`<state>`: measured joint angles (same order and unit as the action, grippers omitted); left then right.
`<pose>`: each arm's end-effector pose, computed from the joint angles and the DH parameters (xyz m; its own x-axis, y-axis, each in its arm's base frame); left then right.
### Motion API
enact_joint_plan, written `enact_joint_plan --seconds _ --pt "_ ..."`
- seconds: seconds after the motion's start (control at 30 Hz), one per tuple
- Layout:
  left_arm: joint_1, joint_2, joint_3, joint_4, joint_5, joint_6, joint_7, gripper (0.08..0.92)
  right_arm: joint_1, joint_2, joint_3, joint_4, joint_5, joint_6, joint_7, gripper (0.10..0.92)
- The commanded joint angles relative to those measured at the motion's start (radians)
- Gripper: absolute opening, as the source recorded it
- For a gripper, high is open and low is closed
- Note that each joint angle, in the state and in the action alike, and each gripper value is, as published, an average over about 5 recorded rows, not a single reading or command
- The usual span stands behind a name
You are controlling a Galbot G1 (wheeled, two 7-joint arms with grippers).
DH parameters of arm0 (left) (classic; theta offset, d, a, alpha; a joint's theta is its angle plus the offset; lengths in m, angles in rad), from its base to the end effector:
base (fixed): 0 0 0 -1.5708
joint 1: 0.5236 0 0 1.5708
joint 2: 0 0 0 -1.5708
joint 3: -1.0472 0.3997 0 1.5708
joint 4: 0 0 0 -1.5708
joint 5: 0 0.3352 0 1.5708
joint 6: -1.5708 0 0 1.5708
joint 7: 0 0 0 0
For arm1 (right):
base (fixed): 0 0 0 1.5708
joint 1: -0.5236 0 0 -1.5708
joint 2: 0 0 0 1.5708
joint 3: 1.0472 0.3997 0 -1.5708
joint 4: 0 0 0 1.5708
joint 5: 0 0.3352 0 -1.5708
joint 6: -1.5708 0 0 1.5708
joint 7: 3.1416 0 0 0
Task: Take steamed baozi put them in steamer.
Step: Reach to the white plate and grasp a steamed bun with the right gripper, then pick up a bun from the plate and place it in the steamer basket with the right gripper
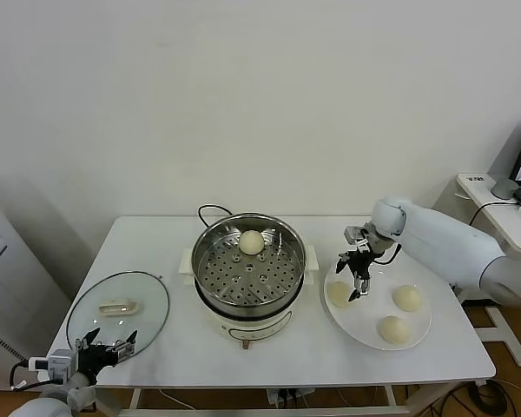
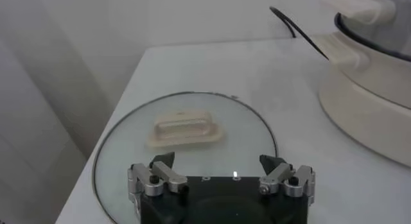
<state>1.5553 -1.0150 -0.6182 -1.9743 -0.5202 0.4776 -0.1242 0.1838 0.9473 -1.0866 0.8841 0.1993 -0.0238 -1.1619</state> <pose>0.1648 0.1662 -0.3349 -0.8337 -0.0180 0.5520 0.0327 0.9961 0.0818 0.6078 -0.1472 -0.2257 0.0051 -0.2399 0.9708 -0.9879 -0.1515 -0.0322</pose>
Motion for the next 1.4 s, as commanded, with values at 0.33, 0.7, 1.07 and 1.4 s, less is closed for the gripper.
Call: enact_joint_plan --seconds 0.33,0.7,1.07,1.4 --pt "0.0 0.0 0.002 0.0 0.0 0.0 0.0 0.823 -0.069 0.013 0.061 -0.029 -0.043 -0.013 0.035 0.608" --pt "0.007 -0.004 -0.001 -0.01 0.001 0.004 -0.002 0.823 -0.023 -0.018 0.037 0.019 -0.008 -0.019 0.012 0.469" --pt "0.011 -0.004 -0.004 -0.017 0.003 0.004 -0.003 0.823 0.496 -0.1 -0.339 0.225 0.289 -0.109 -0.107 0.467" --pt "0.014 0.0 0.003 -0.025 0.005 0.004 -0.003 0.823 0.796 -0.01 -0.481 0.299 0.542 -0.266 -0.11 0.467"
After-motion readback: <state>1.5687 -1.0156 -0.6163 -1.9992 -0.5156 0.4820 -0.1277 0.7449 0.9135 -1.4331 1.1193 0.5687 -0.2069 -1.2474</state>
